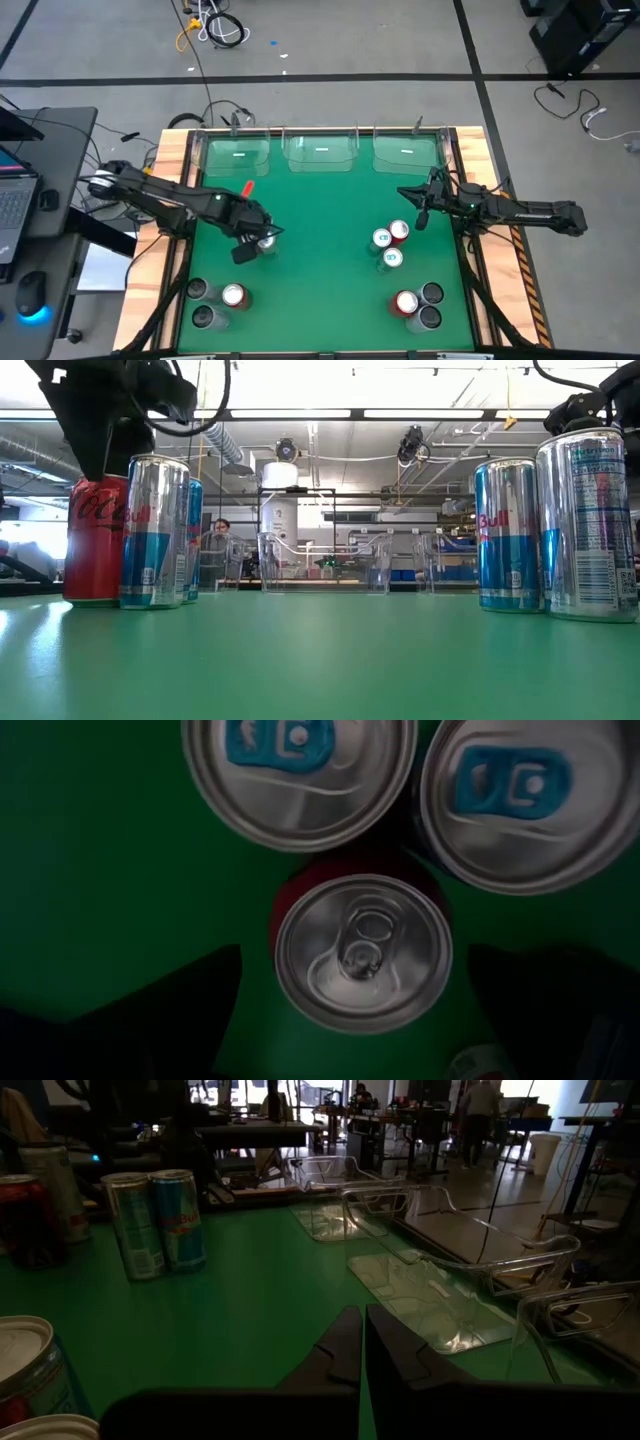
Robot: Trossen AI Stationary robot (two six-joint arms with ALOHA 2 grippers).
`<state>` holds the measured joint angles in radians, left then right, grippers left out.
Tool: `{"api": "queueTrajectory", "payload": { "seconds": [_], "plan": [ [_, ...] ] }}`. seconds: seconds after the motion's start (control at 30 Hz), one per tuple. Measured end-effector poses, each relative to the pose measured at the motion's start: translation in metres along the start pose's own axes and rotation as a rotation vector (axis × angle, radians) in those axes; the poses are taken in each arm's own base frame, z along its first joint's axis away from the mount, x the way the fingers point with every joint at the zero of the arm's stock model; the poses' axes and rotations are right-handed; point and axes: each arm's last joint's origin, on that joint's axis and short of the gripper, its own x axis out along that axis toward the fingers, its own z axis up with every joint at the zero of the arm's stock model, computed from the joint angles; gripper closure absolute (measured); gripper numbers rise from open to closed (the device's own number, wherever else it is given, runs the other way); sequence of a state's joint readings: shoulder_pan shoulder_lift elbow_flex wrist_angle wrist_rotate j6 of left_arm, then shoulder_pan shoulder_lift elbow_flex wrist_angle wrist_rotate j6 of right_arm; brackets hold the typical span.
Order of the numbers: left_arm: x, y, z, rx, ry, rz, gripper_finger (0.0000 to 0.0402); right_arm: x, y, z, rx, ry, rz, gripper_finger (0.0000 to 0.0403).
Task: Sort soda cans
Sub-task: Put the red soda can into the transparent left bin
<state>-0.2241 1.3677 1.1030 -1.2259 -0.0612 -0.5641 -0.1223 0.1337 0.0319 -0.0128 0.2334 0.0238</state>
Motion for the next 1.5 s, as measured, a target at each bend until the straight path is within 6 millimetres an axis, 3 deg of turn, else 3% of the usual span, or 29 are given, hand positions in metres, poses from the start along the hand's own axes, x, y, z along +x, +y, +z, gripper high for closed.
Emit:
{"api": "queueTrajectory", "payload": {
  "seconds": [0.63,0.73,0.93,1.5],
  "plan": [
    [0.031,-0.009,0.010,0.040,0.166,0.062,0.0016,0.000,0.000,0.000,0.000,0.000,0.000,0.0396],
    [0.030,-0.008,0.009,0.041,0.181,0.072,0.0051,0.000,0.000,0.000,0.000,0.000,0.000,0.0396],
    [0.029,-0.007,0.006,0.070,0.210,0.078,0.0176,0.000,0.000,0.000,0.000,0.000,0.000,0.0396],
    [0.025,-0.006,0.002,0.070,0.228,0.048,0.0183,0.000,0.000,0.000,0.000,0.000,0.000,0.0396]
  ]
}}
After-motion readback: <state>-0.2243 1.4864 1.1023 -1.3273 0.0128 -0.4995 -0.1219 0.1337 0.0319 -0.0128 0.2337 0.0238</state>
